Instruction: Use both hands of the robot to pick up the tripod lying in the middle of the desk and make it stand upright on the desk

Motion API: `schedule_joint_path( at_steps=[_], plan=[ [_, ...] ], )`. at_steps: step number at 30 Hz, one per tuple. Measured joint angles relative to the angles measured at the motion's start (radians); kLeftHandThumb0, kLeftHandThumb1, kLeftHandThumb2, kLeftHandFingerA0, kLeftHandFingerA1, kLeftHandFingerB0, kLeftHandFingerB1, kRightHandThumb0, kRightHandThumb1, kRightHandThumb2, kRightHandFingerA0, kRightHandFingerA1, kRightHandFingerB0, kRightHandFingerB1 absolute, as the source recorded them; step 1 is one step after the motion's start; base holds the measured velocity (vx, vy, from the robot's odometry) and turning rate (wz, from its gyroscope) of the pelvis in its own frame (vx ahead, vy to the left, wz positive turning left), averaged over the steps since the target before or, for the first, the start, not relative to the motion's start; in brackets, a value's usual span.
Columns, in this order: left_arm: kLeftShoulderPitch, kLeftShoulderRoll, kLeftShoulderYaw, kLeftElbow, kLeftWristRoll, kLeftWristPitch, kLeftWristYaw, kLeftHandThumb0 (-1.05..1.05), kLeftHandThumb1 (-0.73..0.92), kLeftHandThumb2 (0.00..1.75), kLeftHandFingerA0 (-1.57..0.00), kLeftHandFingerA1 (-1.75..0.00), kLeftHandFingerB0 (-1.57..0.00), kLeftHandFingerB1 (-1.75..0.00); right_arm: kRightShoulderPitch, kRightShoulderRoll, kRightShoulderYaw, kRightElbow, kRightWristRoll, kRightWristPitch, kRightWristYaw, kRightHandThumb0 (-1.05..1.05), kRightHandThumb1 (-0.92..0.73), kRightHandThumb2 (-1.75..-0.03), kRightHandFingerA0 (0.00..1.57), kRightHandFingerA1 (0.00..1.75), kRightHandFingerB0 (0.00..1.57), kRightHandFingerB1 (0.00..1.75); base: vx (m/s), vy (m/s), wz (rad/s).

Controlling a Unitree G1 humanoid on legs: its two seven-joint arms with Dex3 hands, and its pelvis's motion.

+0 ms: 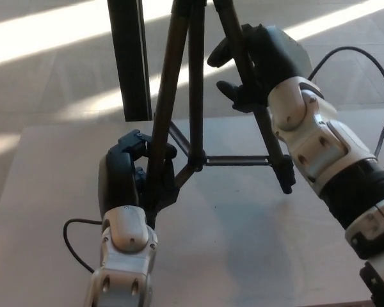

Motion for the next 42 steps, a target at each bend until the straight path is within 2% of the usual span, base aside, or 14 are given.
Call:
schedule_joint_path(
  at_steps=[4,5,6,7,8,16,17,24,26,30,35,36,40,42],
  plan=[
    [0.003,0.003,0.0,-0.006,-0.026,0.008,-0.003,-0.2,0.51,1.17,-0.98,-1.75,-0.8,-1.56,-0.036,0.001,0.017,0.036,-0.009,0.009,0.032,-0.36,-0.78,-0.71,0.94,1.75,0.75,1.42,0.0,0.0,0.0],
    [0.006,0.004,0.0,-0.006,-0.034,0.008,-0.004,-0.27,0.51,1.15,-1.25,-1.4,-1.0,-1.25,-0.037,0.001,0.019,0.04,-0.011,0.012,0.036,-0.34,-0.76,-0.75,0.94,1.75,0.78,1.46,0.0,0.0,0.0],
    [0.009,0.005,0.001,-0.008,-0.042,0.008,-0.006,-0.21,0.53,1.15,-0.97,-1.75,-0.79,-1.57,-0.036,0.001,0.02,0.042,-0.013,0.015,0.041,-0.33,-0.74,-0.77,0.93,1.75,0.79,1.51,0.0,0.0,0.0],
    [0.012,0.006,0.001,-0.008,-0.047,0.008,-0.008,-0.28,0.52,1.14,-1.25,-1.42,-1.0,-1.27,-0.036,0.001,0.02,0.044,-0.015,0.016,0.044,-0.34,-0.76,-0.74,0.94,1.75,0.76,1.46,0.0,0.0,0.0],
    [0.015,0.008,0.0,-0.009,-0.054,0.008,-0.011,-0.2,0.53,1.16,-0.97,-1.75,-0.77,-1.58,-0.035,0.001,0.021,0.045,-0.017,0.018,0.046,-0.34,-0.76,-0.72,0.93,1.75,0.76,1.49,0.0,0.0,0.0],
    [0.043,0.038,-0.032,-0.014,-0.067,0.008,-0.022,-0.19,0.52,1.14,-0.97,-1.74,-0.79,-1.55,-0.009,0.0,0.012,0.037,-0.024,0.023,0.047,-0.35,-0.78,-0.75,0.9,1.75,0.7,1.23,0.0,0.0,0.0],
    [0.049,0.043,-0.039,-0.014,-0.068,0.006,-0.022,-0.26,0.51,1.13,-1.26,-1.4,-0.99,-1.24,0.005,0.0,0.003,0.031,-0.024,0.023,0.046,-0.34,-0.77,-0.77,0.9,1.74,0.69,1.29,0.0,0.0,0.0],
    [0.067,0.056,-0.049,-0.014,-0.076,-0.019,-0.022,-0.27,0.51,1.11,-1.23,-1.39,-0.99,-1.24,0.051,-0.003,-0.008,0.03,-0.03,0.022,0.045,-0.34,-0.73,-0.81,0.9,1.71,0.73,1.41,0.0,0.0,0.0],
    [0.069,0.057,-0.048,-0.014,-0.08,-0.022,-0.022,-0.23,0.57,1.02,-0.94,-1.75,-0.72,-1.56,0.06,-0.004,-0.008,0.033,-0.035,0.021,0.044,-0.33,-0.73,-0.81,0.9,1.72,0.72,1.3,0.0,0.0,0.0],
    [0.069,0.057,-0.049,-0.014,-0.087,-0.023,-0.022,-0.22,0.62,1.0,-0.93,-1.65,-0.77,-1.4,0.068,-0.005,-0.014,0.03,-0.036,0.013,0.053,-0.3,-0.57,-0.75,0.9,1.54,0.79,0.74,0.0,0.0,0.0],
    [0.067,0.058,-0.05,-0.019,-0.088,-0.014,-0.022,-0.38,0.8,0.63,-0.84,-1.06,-0.44,-0.49,0.069,-0.015,-0.019,0.03,-0.035,0.012,0.104,-0.6,-0.69,-0.61,0.67,1.13,0.25,0.32,0.0,0.0,0.0],
    [0.067,0.059,-0.052,-0.023,-0.087,-0.009,-0.022,-0.48,0.73,0.65,-0.18,-0.49,-0.08,-0.2,0.069,-0.019,-0.019,0.031,-0.035,0.016,0.122,-0.98,-0.61,-0.98,0.0,0.22,0.0,0.04,0.0,0.0,0.0],
    [0.069,0.073,-0.065,-0.046,-0.088,0.015,-0.038,-0.82,0.52,0.85,0.0,-0.18,0.0,-0.06,0.069,-0.03,-0.008,0.029,-0.036,0.041,0.181,-1.04,-0.7,-0.64,0.0,0.0,0.0,0.0,0.0,0.0,0.0],
    [0.081,0.086,-0.073,-0.046,-0.087,0.038,-0.05,-0.72,0.76,0.64,0.0,0.0,0.0,0.0,0.069,-0.035,-0.004,0.026,-0.036,0.055,0.207,-1.05,-0.68,-0.64,0.0,0.0,0.0,0.0,0.0,0.0,0.0]
  ],
)
